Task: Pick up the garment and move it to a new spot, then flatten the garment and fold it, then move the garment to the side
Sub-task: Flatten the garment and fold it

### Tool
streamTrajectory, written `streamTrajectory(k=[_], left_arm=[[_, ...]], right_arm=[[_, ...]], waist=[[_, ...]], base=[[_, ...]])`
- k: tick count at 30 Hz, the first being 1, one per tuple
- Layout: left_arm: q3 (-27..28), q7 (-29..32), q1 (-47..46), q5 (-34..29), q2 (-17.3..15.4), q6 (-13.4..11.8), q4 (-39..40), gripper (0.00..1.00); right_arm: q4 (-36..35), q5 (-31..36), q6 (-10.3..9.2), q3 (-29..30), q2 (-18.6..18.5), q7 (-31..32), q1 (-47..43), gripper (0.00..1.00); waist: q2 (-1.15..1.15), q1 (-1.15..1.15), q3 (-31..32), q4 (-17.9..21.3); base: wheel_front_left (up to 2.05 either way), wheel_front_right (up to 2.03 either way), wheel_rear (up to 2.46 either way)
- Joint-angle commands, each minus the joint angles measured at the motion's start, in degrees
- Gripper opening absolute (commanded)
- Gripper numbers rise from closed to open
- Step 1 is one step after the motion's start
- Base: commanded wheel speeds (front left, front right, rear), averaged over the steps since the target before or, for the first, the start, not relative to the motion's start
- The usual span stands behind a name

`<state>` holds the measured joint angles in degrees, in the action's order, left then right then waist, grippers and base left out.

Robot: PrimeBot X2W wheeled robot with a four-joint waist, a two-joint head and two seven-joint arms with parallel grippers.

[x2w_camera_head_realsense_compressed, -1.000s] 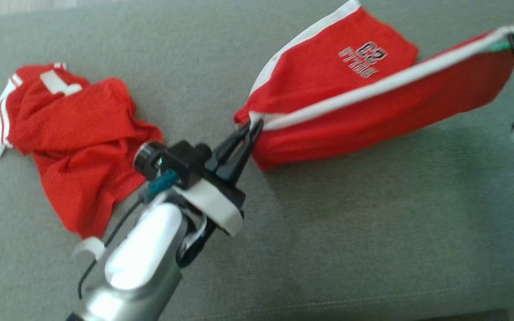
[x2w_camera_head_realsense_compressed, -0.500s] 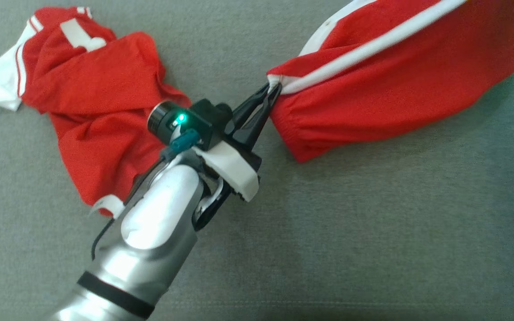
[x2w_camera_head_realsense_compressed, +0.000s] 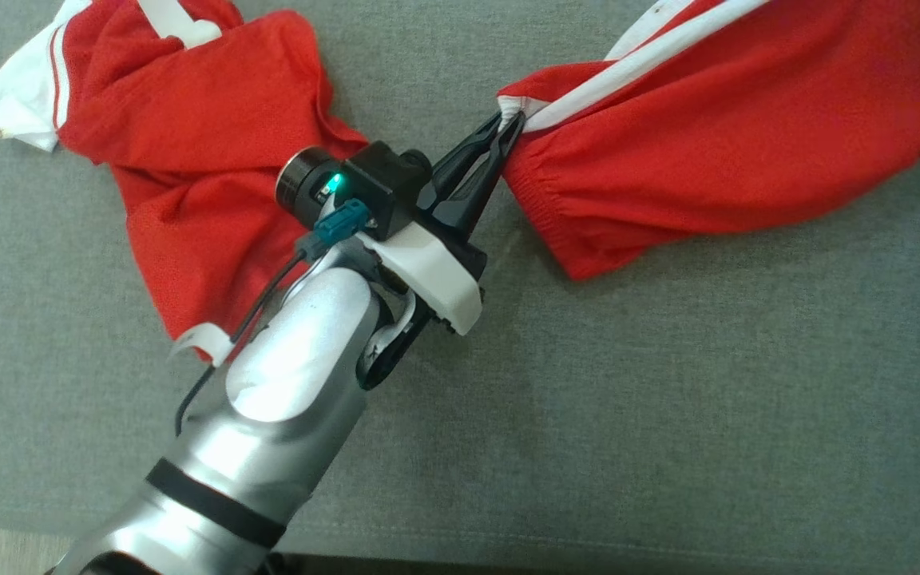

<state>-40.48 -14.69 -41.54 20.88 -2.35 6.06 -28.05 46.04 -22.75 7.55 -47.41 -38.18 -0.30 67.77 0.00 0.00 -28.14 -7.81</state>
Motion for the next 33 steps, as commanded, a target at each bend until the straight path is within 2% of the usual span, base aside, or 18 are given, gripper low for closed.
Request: streamTrajectory(k=[1, 3, 4, 5, 6, 13, 21, 28, 33], left_arm=[[0.8, -0.3, -2.1, 0.6, -0.5, -0.6, 1.7, 0.0], [0.3, -0.3, -2.4, 1.0, -0.5, -1.0, 1.3, 0.0], [0.1, -0.3, -2.6, 1.2, -0.5, -1.2, 1.2, 0.18], [0.0, -0.3, -2.7, 1.3, -0.5, -1.5, 0.9, 0.65], [-0.1, -0.3, -2.9, 1.4, -0.5, -1.7, 0.6, 1.0], [1.1, -0.3, -2.4, 1.4, -0.5, -2.7, -0.6, 1.0], [7.1, -0.3, 0.8, 0.5, -1.0, -3.4, 1.4, 1.0], [15.3, -0.3, 6.2, -0.7, -1.9, -4.0, 7.6, 1.0], [19.9, -0.3, 10.8, -2.2, -2.1, -3.9, 11.8, 1.0]], right_arm=[[0.4, -0.9, -0.06, -1.2, 0.0, -1.1, 1.4, 0.0], [2.2, -1.8, -0.06, -2.6, 0.3, -1.3, 2.3, 0.0], [3.0, -2.1, -0.06, -3.3, 0.5, -1.7, 2.7, 0.27], [4.0, -2.8, -0.06, -3.5, 0.9, -1.7, 3.0, 1.0], [4.9, -3.5, -0.06, -4.0, 1.2, -1.7, 3.2, 1.0], [8.9, -8.2, -0.06, -5.3, 3.4, -5.3, 3.0, 1.0], [9.5, -15.3, -0.06, -1.2, 5.0, -12.3, -0.1, 1.0], [4.5, -19.4, -0.06, 5.2, 6.7, -14.6, -6.3, 1.0], [-2.9, -19.1, -0.06, 14.0, 8.3, -14.7, -13.8, 1.0]], waist=[[0.0, 0.0, -0.6, -0.4], [0.0, 0.0, -0.9, -0.6], [0.0, 0.0, -1.0, -0.6], [0.0, 0.0, -1.1, -0.6], [0.0, 0.0, -1.1, -0.6], [0.0, 0.0, 0.9, 1.0], [0.0, 0.0, 5.7, 3.8], [0.0, 0.0, 10.9, 7.0], [0.0, 0.0, 14.0, 8.9]], base=[[0.0, 0.0, 0.0], [0.0, 0.0, 0.0], [0.0, 0.0, 0.0], [0.0, 0.0, 0.0], [0.0, 0.0, 0.0], [0.0, 0.0, 0.0], [0.0, 0.0, 0.0], [0.0, 0.0, 0.0], [0.0, 0.0, 0.0]])
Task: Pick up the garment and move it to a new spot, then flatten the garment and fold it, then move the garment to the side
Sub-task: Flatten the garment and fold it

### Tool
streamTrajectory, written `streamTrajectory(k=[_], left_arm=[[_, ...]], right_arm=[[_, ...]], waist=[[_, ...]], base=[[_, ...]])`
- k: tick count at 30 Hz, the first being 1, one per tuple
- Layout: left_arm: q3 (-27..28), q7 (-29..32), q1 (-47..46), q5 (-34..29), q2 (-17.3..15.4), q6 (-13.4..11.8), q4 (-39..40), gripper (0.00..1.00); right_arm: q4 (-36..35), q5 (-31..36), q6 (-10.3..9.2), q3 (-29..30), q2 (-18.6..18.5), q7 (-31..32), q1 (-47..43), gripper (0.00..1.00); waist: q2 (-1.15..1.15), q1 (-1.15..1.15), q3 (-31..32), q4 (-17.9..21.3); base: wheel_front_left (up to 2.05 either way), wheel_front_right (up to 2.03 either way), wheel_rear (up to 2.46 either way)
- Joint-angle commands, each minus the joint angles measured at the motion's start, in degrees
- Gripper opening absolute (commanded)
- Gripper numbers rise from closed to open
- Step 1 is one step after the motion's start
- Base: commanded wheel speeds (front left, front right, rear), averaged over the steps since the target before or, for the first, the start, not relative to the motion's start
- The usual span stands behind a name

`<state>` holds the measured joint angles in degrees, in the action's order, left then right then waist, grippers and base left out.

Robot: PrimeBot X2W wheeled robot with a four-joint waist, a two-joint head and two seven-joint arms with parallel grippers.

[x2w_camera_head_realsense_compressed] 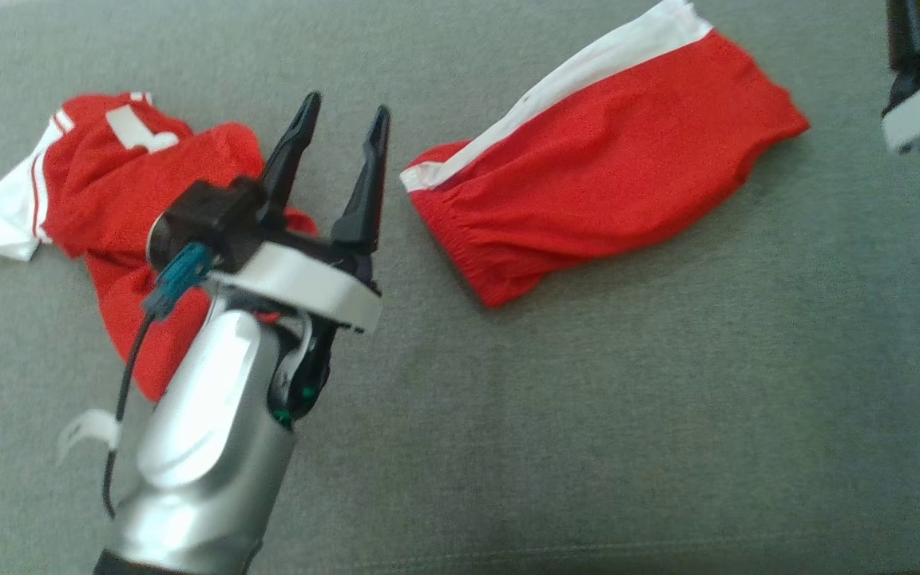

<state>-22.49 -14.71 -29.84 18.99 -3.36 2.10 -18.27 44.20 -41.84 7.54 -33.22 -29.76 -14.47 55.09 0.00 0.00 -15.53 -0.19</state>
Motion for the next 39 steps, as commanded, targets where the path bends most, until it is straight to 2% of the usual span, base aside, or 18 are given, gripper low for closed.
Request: streamTrajectory(k=[1, 8, 12, 13, 21, 26, 34, 39], left_arm=[[2.7, -0.3, 0.0, -0.6, -1.1, 0.2, 2.7, 1.0], [7.9, -0.3, 7.1, -2.7, -0.6, 1.0, 6.8, 1.0], [9.9, -0.3, 10.9, -3.9, -0.1, 1.5, 8.2, 1.0], [10.8, -0.3, 12.8, -4.2, 0.1, 1.8, 8.7, 1.0], [12.8, -0.3, 18.8, -4.7, 0.4, 2.4, 10.6, 1.0], [12.2, -0.3, 20.0, -4.1, 0.5, 2.1, 11.2, 1.0], [10.8, -0.3, 18.9, -4.1, 0.5, 2.0, 11.2, 1.0], [9.5, -0.3, 17.6, -4.2, 0.5, 2.1, 11.0, 1.0]], right_arm=[[-2.4, 0.5, -0.05, 1.5, 0.4, -0.5, -3.0, 1.0], [-10.6, 6.9, -0.05, 12.3, 5.5, -0.5, -16.6, 1.0], [-14.2, 10.8, -0.05, 18.5, 10.0, -0.5, -24.1, 1.0], [-16.0, 13.3, -0.05, 20.7, 12.2, -0.5, -27.7, 1.0], [-21.0, 21.1, -0.05, 27.2, 19.9, 0.0, -37.7, 1.0], [-23.6, 23.9, -0.05, 28.7, 21.8, 1.7, -39.6, 1.0], [-26.8, 25.2, -0.05, 30.3, 22.3, 4.3, -39.8, 1.0], [-26.3, 22.2, -0.05, 32.3, 23.5, 8.4, -37.6, 1.0]], waist=[[0.0, 0.0, 2.1, 1.6], [0.0, 0.0, 5.6, 3.6], [0.0, 0.0, 7.2, 4.3], [0.0, 0.0, 7.8, 4.8], [0.0, 0.0, 9.4, 6.0], [0.0, 0.0, 9.5, 6.0], [0.0, 0.0, 7.6, 4.7], [0.0, 0.0, 4.9, 2.9]], base=[[0.0, 0.0, 0.0], [0.0, 0.0, 0.0], [0.0, 0.0, 0.0], [0.0, 0.0, 0.0], [0.0, 0.0, 0.0], [0.0, 0.0, 0.0], [0.0, 0.0, 0.0], [0.0, 0.0, 0.0]])
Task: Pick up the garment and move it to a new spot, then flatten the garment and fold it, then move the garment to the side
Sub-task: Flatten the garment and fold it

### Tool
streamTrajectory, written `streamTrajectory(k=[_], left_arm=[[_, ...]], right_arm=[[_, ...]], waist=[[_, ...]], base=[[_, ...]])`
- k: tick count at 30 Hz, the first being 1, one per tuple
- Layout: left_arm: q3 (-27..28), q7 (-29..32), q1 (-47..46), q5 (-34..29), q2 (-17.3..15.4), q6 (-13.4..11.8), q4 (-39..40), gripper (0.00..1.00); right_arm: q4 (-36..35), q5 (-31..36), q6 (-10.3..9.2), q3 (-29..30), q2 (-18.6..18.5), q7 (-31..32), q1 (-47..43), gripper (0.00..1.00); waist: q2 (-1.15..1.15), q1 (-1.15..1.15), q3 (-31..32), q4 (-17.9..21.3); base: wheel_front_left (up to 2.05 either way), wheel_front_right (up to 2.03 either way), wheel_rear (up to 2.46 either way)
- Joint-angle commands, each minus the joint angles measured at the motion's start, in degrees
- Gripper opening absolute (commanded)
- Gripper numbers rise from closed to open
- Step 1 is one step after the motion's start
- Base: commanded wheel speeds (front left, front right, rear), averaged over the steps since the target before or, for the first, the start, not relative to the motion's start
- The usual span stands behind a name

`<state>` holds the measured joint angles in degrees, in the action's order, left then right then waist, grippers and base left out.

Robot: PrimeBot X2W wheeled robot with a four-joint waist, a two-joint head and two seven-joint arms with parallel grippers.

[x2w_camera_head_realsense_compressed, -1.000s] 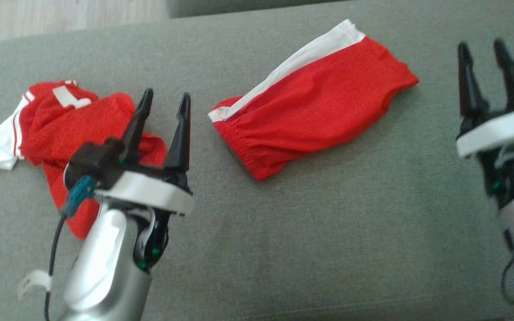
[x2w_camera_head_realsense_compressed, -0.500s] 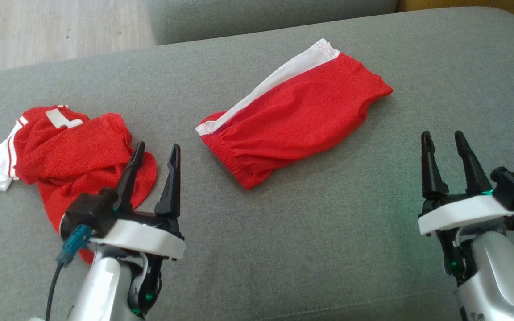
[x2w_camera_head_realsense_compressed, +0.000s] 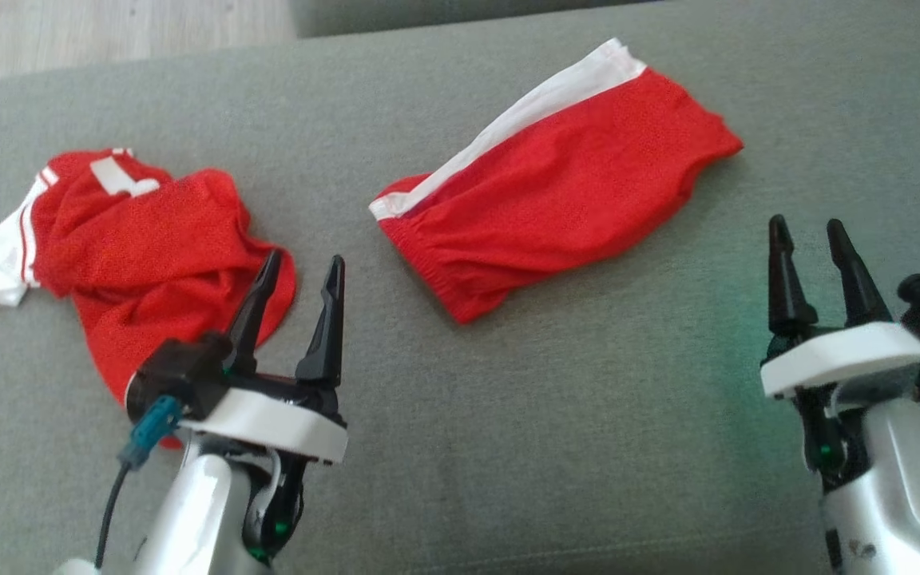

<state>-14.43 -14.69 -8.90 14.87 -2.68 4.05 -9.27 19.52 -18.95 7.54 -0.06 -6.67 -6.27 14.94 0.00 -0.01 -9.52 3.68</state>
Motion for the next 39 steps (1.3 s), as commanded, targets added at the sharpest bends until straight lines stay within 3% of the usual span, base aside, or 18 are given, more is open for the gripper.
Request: streamTrajectory(k=[1, 8, 14, 24, 39], left_arm=[[1.2, -0.3, -3.6, -0.1, -0.2, 0.2, 1.9, 1.0], [-1.2, -0.3, -5.8, 0.4, -0.2, 0.2, 1.4, 1.0], [-3.3, -0.3, -7.5, 1.6, -0.2, -0.4, 1.6, 1.0], [-5.9, -0.3, -9.8, 3.1, -0.2, -1.3, 2.3, 1.0], [-8.6, -0.3, -11.1, 5.3, -0.2, -2.7, 3.3, 1.0]], right_arm=[[-1.2, -2.5, -0.05, -0.1, 0.9, 1.3, 3.4, 1.0], [5.1, -13.0, -0.05, 7.8, 2.9, 11.0, 11.8, 1.0], [14.4, -15.5, -0.05, 16.3, 3.3, 18.0, 20.4, 1.0], [29.0, -8.4, -0.05, 26.0, 0.4, 24.9, 31.1, 1.0], [39.0, 1.3, -0.05, 30.1, -2.9, 29.5, 40.9, 1.0]], waist=[[0.0, 0.01, -1.8, -1.5], [0.0, 0.01, -5.9, -5.7], [0.0, 0.01, -8.7, -9.6], [0.0, 0.01, -11.6, -14.3], [0.0, 0.01, -14.5, -18.0]], base=[[0.0, 0.0, 0.0], [0.0, 0.0, 0.0], [0.0, 0.0, 0.0], [0.0, 0.0, 0.0], [0.0, 0.0, 0.0]])
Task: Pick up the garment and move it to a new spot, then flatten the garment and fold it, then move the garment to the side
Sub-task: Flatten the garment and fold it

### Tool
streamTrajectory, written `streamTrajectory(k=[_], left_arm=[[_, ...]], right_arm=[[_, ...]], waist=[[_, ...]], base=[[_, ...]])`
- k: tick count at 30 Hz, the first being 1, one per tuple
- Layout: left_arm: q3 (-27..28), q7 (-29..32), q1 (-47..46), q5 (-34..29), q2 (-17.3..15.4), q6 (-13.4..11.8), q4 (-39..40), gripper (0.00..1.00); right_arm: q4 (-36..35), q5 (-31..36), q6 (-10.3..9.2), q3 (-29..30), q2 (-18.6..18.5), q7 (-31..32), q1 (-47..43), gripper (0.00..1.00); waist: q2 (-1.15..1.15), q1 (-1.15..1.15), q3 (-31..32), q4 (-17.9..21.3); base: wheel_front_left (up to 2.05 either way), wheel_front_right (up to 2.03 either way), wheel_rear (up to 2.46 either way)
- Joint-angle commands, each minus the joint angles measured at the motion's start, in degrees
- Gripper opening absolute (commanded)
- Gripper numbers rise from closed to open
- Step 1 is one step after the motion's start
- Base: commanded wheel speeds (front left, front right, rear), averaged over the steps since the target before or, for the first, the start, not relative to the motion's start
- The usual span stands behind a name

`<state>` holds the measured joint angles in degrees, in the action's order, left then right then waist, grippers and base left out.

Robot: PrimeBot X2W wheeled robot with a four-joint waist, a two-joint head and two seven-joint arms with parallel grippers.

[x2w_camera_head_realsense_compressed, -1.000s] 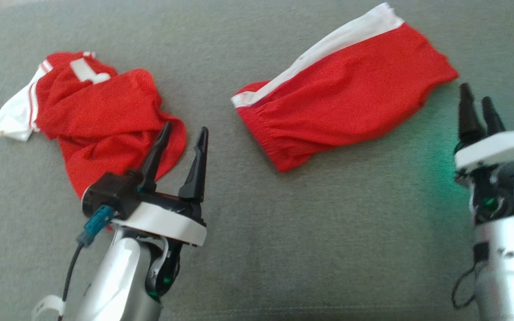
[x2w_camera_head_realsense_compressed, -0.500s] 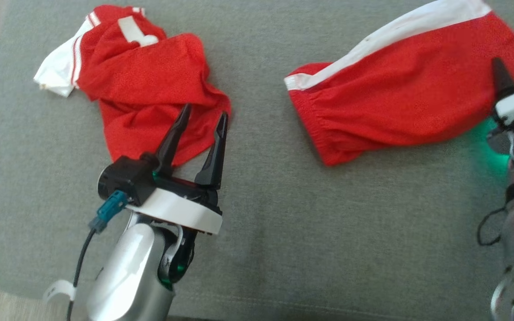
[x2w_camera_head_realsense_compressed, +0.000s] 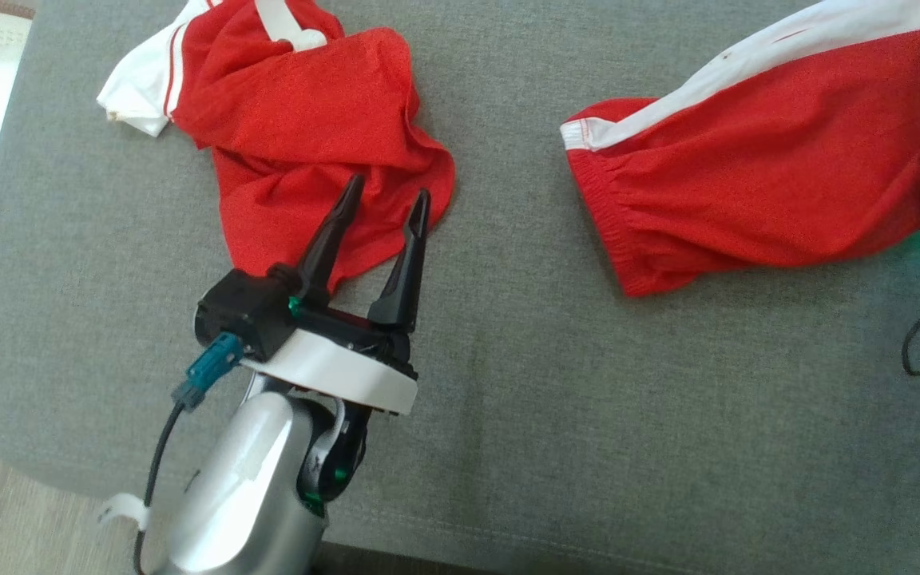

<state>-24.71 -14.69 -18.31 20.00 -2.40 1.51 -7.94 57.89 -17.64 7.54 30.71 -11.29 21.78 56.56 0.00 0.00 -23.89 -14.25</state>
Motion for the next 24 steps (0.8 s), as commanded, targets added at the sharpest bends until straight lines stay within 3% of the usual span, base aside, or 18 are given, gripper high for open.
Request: streamTrajectory(k=[1, 2, 3, 4, 14, 24], left_arm=[[1.6, -0.3, -1.7, 0.3, -0.5, -0.3, 2.0, 1.0], [1.6, -0.3, -1.8, 0.4, -0.5, -0.4, 2.0, 1.0], [1.6, -0.3, -1.8, 0.4, -0.5, -0.4, 2.0, 1.0], [1.6, -0.3, -1.8, 0.5, -0.5, -0.5, 2.0, 1.0], [2.5, -0.3, -1.5, -0.1, -0.5, -0.2, 1.1, 1.0], [3.7, -0.3, 0.5, -1.3, -0.5, 0.8, -0.1, 1.0]], right_arm=[[1.0, 0.5, -0.05, -0.8, 1.7, 1.4, -0.2, 1.0], [1.2, 0.9, -0.05, -0.8, 1.6, 1.3, 0.1, 0.92], [1.3, 1.2, -0.05, -0.9, 1.6, 0.9, 0.5, 0.25], [1.3, 1.4, -0.05, -1.0, 1.6, 0.5, 0.8, 0.0], [-1.9, -2.5, -0.05, -2.3, 1.4, -7.8, -1.6, 0.0], [-6.1, -5.7, -0.05, 1.3, 0.1, -14.2, -10.2, 0.0]], waist=[[0.0, 0.0, -0.2, -0.1], [0.0, 0.0, -0.2, -0.2], [0.0, 0.0, -0.3, -0.1], [0.0, 0.0, -0.2, 0.0], [0.0, 0.0, 2.7, 3.6], [0.0, 0.0, 7.3, 8.1]], base=[[0.0, 0.0, 0.0], [0.0, 0.0, 0.0], [0.0, 0.0, 0.0], [0.0, 0.0, 0.0], [0.0, 0.0, 0.0], [0.0, 0.0, 0.0]])
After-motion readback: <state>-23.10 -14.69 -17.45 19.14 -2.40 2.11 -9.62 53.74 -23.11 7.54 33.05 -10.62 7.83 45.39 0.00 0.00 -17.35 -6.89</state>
